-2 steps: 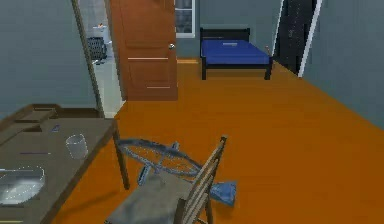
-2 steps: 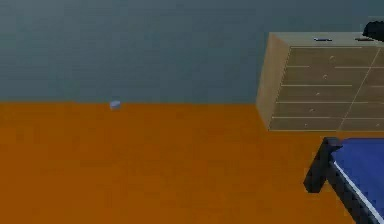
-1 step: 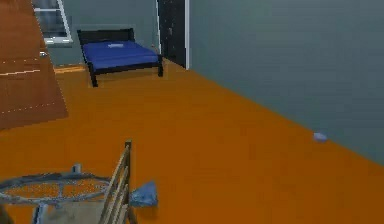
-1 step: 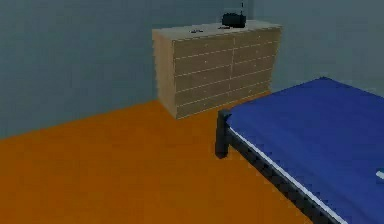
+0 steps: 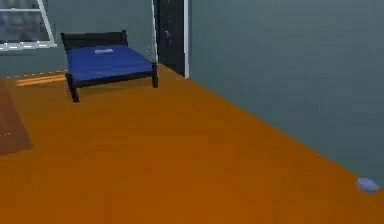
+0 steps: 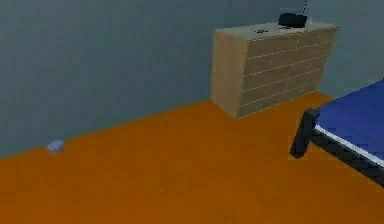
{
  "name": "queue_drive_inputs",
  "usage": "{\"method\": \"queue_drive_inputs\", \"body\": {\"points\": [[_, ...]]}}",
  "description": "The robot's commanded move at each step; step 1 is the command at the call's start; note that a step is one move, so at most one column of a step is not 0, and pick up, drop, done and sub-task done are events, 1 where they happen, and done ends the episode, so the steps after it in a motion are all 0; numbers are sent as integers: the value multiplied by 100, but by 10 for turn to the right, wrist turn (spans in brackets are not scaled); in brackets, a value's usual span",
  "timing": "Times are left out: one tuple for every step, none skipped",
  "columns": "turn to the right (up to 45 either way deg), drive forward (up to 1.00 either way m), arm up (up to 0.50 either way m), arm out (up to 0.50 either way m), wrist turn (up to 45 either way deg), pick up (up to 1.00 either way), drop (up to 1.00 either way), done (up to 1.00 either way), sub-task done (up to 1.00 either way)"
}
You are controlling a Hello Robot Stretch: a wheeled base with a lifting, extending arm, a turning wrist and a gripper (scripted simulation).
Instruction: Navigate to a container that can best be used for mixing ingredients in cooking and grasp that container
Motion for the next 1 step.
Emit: {"method": "queue_drive_inputs", "body": {"points": [[-240, 0, 0, 0, 0, 0, 0, 0, 0]]}}
